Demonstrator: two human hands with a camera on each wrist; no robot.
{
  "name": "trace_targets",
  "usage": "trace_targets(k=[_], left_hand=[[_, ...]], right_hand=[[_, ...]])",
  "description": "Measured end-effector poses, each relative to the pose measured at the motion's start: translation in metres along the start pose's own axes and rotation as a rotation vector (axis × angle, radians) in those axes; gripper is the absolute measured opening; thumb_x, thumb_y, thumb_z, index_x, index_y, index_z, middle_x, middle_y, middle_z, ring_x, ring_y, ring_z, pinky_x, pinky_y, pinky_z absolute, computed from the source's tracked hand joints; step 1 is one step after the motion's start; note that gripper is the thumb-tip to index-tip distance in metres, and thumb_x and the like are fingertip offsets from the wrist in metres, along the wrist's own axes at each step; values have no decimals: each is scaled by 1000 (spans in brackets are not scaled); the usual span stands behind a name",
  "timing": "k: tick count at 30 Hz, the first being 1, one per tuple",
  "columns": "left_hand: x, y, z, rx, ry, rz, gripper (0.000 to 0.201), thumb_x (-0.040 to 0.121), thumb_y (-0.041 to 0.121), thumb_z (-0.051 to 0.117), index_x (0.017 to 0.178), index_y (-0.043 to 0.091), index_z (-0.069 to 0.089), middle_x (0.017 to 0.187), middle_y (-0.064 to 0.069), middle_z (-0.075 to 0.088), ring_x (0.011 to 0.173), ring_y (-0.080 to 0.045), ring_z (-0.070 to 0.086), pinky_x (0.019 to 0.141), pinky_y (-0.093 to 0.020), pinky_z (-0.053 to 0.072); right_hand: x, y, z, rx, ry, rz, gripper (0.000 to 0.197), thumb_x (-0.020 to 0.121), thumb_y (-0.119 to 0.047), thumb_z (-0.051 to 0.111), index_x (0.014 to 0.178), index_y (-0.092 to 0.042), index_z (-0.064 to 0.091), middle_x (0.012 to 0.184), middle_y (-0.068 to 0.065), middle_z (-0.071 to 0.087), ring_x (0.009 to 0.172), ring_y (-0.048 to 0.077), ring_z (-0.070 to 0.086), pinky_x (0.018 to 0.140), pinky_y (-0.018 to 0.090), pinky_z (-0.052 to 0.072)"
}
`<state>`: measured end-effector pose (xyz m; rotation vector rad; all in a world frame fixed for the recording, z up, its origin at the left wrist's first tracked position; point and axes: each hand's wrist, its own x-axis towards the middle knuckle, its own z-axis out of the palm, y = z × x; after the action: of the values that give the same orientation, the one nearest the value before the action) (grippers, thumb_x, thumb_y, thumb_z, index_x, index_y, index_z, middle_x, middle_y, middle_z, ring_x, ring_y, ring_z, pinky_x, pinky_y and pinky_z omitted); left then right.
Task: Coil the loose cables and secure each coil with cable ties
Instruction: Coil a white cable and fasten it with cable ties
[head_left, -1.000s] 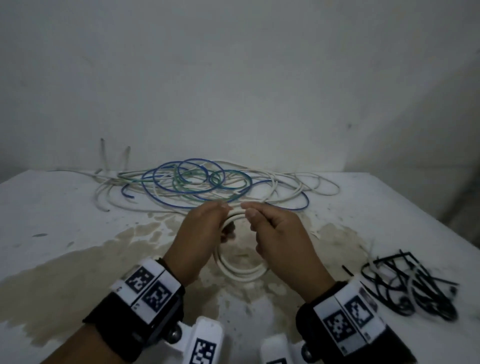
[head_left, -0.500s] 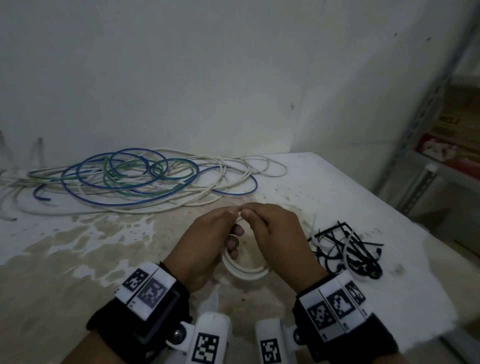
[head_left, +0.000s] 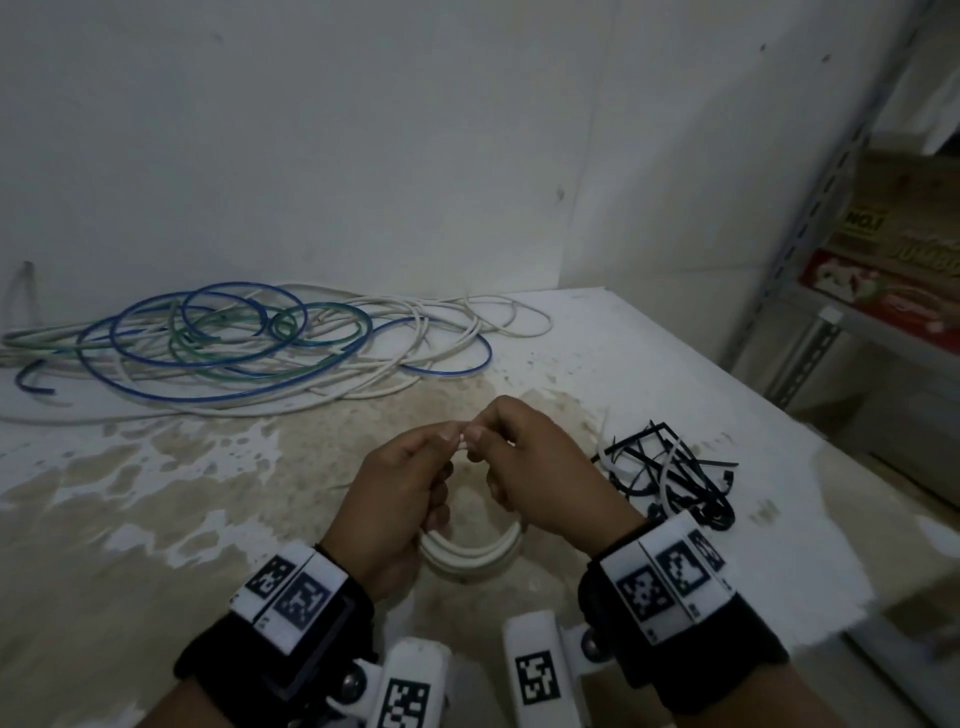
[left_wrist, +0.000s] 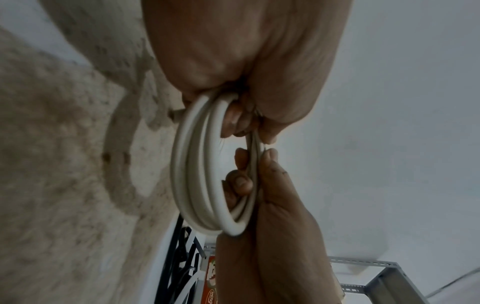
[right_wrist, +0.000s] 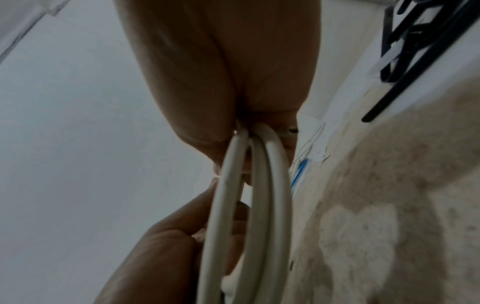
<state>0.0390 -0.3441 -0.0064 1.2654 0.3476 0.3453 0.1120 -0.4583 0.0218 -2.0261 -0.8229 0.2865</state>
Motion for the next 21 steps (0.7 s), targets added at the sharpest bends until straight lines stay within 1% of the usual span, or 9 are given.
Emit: trace_targets(k=[2,5,8,10,12,14,16,19,21], left_hand=[[-2,-1,-1,4,11,8,22,96,15,50,99,6,70,51,5,33,42,-8,26,39,-17,26],[-5,-2,0,9,42,28,21,95,14,50,93,7,70,50,4,32,40,-6,27,39,-17,25],[-6,-3,0,0,76,41,17,94,12,52,93,7,69,49,4,32,39,-6,28,38,-16,25],[-6,-4,0,-4,91,49,16,94,11,53,92,7,69,47,3,31,38,-6,26,37,-16,24],[-6,-5,0,-7,101,54,17,94,10,53,92,6,69,46,4,30,37,-7,25,37,-15,24],[-4,-6,-1,-19,127,57,16,93,9,53,89,7,69,47,3,32,37,-6,26,36,-15,25],[-1,-6,-5,-34,163,56,15,93,10,54,89,8,69,51,2,34,39,-6,28,36,-15,25],[4,-8,-13,-80,215,53,13,93,11,56,91,9,69,52,2,36,39,-7,30,35,-15,27],[6,-9,-18,-108,227,50,14,93,11,56,91,9,69,48,5,36,38,-7,29,35,-15,27]], right_hand=[[-4,-1,0,26,-11,18,20,98,-28,47,91,-11,52,68,6,61,44,3,50,45,15,39],[-8,-3,1,68,-20,32,17,97,-26,49,92,-10,53,71,6,63,48,5,57,47,14,44],[-10,-5,1,91,-6,34,13,96,-23,52,85,-16,50,81,4,68,60,9,65,60,26,55],[-11,-7,-2,82,-18,33,13,95,-24,53,84,-17,51,87,3,69,68,12,68,68,33,56],[-14,-9,-8,23,-43,39,15,95,-30,53,88,-17,56,87,1,71,73,15,70,71,38,56],[-15,-10,-14,-77,-76,54,16,94,-35,53,88,-22,60,85,-1,71,77,17,68,72,37,55],[-14,-11,-25,-151,-69,63,17,95,-30,52,86,-22,64,87,-3,69,80,15,66,74,32,52],[-4,-5,-51,-380,102,107,20,94,-19,53,94,-11,71,91,-2,65,85,15,60,74,21,41],[7,6,-69,-572,132,195,21,92,-16,56,97,-4,72,96,3,68,88,18,62,75,23,45]])
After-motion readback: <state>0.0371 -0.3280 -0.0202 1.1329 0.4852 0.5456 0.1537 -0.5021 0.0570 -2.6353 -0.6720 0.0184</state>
